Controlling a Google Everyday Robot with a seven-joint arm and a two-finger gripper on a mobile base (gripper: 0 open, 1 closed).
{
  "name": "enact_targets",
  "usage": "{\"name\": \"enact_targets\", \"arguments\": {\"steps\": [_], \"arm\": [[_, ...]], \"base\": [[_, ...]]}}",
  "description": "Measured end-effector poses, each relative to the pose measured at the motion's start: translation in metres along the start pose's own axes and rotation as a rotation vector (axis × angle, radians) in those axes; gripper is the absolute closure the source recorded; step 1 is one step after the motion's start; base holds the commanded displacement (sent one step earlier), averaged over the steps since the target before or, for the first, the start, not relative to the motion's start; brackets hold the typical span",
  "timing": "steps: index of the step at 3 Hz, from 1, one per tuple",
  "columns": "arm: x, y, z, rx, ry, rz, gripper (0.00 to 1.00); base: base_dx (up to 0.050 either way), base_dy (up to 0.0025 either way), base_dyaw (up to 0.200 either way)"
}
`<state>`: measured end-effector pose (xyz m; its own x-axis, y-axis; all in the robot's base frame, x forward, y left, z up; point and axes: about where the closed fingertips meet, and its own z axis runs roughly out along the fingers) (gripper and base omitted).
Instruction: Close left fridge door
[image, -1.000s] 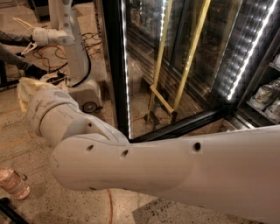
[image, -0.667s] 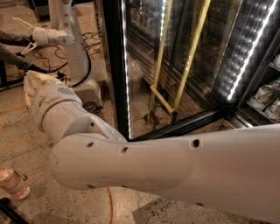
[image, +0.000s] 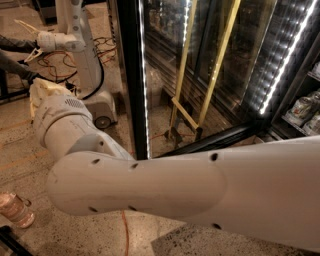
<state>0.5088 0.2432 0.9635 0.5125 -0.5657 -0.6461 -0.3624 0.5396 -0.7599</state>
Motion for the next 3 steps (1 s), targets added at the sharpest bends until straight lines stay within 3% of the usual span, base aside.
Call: {"name": "enact_targets", "arguments": {"steps": [1,2,3], "arm": [[-0.007,0.039,0.021,0.019,0.067,0.081,1.0],[-0.005,0.074,0.039,0.057,0.184,0.273,1.0],[0.009,0.056,0.035,0.141,0.236,0.287,1.0]], "base": [[0.0,0.0,0.0],[0.0,0.0,0.0],[0.0,0.0,0.0]]}}
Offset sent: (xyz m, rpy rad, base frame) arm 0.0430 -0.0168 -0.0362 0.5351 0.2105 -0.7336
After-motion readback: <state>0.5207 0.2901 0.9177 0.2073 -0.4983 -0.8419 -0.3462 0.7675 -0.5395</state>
